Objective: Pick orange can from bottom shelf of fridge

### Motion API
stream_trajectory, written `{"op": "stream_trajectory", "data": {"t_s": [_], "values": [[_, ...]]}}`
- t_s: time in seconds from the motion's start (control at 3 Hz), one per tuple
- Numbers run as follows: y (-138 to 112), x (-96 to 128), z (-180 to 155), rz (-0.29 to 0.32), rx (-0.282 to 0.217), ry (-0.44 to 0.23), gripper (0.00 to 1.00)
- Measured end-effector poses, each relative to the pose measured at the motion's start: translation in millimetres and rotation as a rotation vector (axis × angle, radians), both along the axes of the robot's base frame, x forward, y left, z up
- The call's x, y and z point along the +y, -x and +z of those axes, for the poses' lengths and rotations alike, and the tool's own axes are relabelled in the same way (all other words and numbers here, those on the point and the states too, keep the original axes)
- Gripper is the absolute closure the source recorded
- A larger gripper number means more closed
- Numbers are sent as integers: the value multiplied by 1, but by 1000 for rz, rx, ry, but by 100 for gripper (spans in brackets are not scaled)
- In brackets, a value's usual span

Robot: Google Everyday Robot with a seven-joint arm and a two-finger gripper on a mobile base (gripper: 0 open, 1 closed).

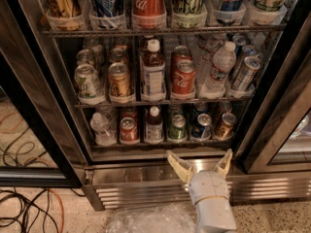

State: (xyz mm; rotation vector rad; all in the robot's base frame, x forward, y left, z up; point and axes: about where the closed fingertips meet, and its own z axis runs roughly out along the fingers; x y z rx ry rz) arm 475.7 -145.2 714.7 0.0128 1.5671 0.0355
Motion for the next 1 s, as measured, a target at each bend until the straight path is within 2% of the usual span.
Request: {"op": "stream_trajectory", "data": {"t_s": [0.33,1.0], "values": [[-10,-7,-6,-35,-14,17,0],[-43,-37,-28,-106,-70,50,0]]}}
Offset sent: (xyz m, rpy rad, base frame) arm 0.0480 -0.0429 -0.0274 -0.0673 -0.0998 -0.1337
